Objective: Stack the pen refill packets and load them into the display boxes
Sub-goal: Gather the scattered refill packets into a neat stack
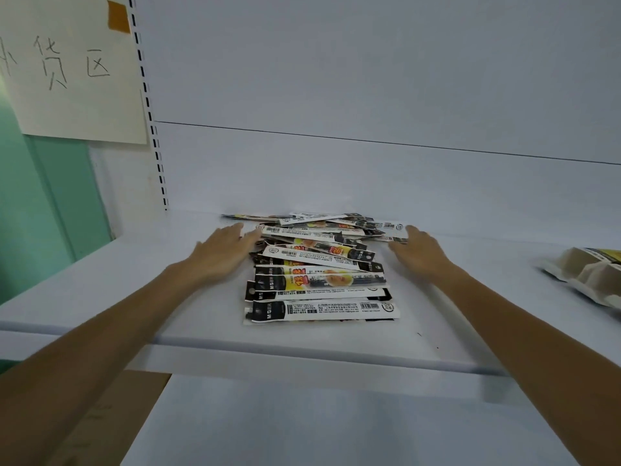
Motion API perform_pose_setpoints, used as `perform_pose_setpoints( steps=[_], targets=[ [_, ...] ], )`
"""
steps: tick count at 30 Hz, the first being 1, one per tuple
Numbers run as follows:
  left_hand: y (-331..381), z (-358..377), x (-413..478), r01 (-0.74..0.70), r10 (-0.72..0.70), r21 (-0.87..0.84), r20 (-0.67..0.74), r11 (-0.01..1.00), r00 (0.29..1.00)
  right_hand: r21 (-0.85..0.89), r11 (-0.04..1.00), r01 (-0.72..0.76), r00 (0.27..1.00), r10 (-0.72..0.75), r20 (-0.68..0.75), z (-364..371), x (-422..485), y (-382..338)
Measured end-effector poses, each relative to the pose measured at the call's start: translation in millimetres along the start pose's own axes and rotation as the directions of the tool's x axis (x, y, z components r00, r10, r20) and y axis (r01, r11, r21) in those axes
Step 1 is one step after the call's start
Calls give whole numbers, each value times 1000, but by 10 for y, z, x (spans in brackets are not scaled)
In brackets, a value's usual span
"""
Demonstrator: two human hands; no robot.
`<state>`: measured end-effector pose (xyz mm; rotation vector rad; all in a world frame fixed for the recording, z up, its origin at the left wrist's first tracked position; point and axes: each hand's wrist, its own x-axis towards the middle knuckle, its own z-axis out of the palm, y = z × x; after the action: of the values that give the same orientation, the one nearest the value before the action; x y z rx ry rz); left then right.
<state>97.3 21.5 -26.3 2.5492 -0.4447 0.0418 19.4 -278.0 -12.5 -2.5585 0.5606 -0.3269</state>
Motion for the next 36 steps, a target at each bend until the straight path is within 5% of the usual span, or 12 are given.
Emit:
perform_pose_setpoints(
  steps=[9, 14, 18, 25, 28, 32, 36],
  targets=[
    [175, -26, 99, -99, 102, -42, 75, 994, 992, -120, 993, 3, 1000, 0, 19, 60, 361, 38],
    [258, -52, 157, -132, 145, 111, -122, 985, 982, -153, 980, 130, 989, -138, -47, 173, 429, -273],
    [97, -174, 332, -99, 96, -1, -257, 995, 962, -177, 981, 80, 988, -102, -119, 121, 538, -165],
    [17, 0, 501, -124, 135, -81, 154, 989, 979, -360, 932, 36, 999, -32, 18, 15, 708, 12],
    [98, 40, 553, -153, 171, -133, 137, 979, 976, -334, 939, 75, 991, -34, 127, -14, 796, -96],
    [139, -20, 624, -203, 199, 2, 177, 979, 964, -240, 956, 170, 976, -130, 173, 40, 894, -149],
    [23, -107, 797, -173, 174, 73, -5, 982, 985, -197, 976, 94, 996, -94, 6, 15, 930, -136]
  ],
)
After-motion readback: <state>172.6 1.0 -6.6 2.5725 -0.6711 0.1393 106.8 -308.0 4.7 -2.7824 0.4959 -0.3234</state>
